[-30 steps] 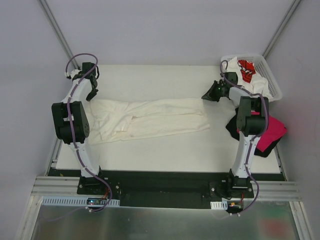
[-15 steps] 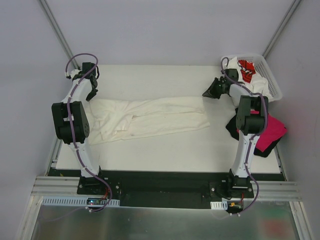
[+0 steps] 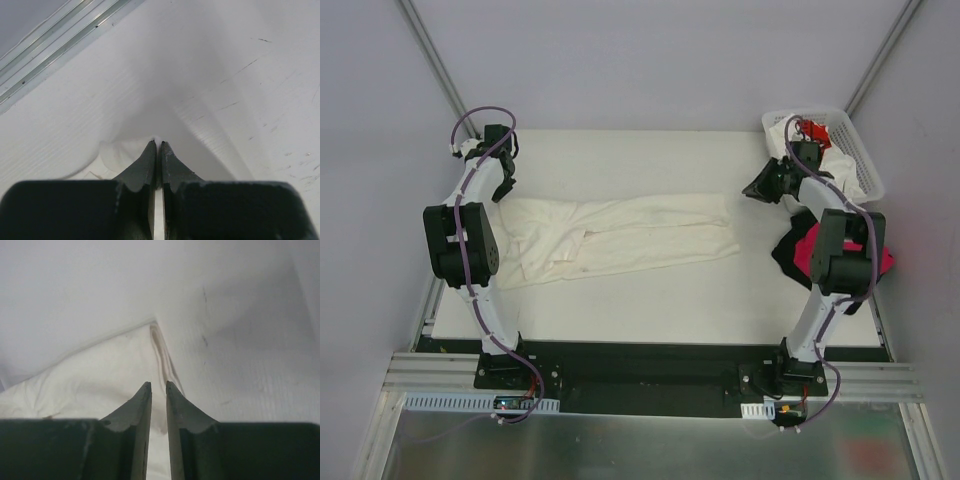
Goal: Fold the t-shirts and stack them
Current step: Fold the other side of the tshirt into a rectangle
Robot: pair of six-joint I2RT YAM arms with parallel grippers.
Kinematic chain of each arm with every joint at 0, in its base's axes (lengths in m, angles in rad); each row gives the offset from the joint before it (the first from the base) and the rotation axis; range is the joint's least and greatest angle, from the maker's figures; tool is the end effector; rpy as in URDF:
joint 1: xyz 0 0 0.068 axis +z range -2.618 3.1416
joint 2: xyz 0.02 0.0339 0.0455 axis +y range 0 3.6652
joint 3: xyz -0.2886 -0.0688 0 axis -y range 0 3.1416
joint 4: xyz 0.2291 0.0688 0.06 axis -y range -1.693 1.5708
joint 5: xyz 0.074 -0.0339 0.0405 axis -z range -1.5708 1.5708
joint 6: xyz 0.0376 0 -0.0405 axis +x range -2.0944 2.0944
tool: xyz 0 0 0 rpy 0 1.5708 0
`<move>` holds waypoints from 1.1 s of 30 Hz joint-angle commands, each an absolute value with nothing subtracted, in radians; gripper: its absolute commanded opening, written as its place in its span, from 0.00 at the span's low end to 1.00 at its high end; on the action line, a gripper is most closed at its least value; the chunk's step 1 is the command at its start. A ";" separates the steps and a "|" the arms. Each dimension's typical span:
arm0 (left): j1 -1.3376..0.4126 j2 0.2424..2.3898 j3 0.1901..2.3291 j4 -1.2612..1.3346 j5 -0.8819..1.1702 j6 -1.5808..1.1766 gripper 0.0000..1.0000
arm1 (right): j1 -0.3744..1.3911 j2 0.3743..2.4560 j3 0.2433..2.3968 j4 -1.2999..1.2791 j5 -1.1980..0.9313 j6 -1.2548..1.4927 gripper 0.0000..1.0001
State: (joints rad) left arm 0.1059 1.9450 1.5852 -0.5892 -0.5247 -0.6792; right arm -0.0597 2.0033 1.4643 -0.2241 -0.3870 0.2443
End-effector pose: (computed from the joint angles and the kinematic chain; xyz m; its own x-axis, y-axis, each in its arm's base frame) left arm 0.4187 0.0635 0.2710 -0.3892 -0.5881 -0.7090 -0.8047 0.5917 -0.0491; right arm 0.4471 -0.0125 0.2342 -0.7219 0.2675 -0.6381 -0.0437 0.9028 0.4279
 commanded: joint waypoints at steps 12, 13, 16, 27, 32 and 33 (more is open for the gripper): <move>0.110 1.939 1.614 -0.603 -0.520 -0.675 0.00 | 0.075 1.701 1.106 -0.190 -0.364 0.232 0.21; 0.110 1.940 1.614 -0.603 -0.519 -0.673 0.00 | 0.072 1.713 1.120 -0.189 -0.368 0.229 0.21; 0.110 1.937 1.614 -0.603 -0.523 -0.672 0.00 | 0.072 1.756 1.130 -0.170 -0.379 0.233 0.22; 0.110 1.933 1.614 -0.601 -0.535 -0.667 0.00 | 0.051 1.815 1.203 -0.173 -0.370 0.241 0.31; 0.112 1.944 1.615 -0.601 -0.531 -0.667 0.00 | 0.040 1.818 1.216 -0.179 -0.370 0.241 0.34; 0.110 1.944 1.615 -0.601 -0.534 -0.666 0.00 | 0.040 1.818 1.216 -0.181 -0.370 0.241 0.34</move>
State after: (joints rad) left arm 0.1059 1.9450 1.5852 -0.5892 -0.5068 -0.6792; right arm 0.0471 1.8145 1.1786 -0.1905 -0.3775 0.2455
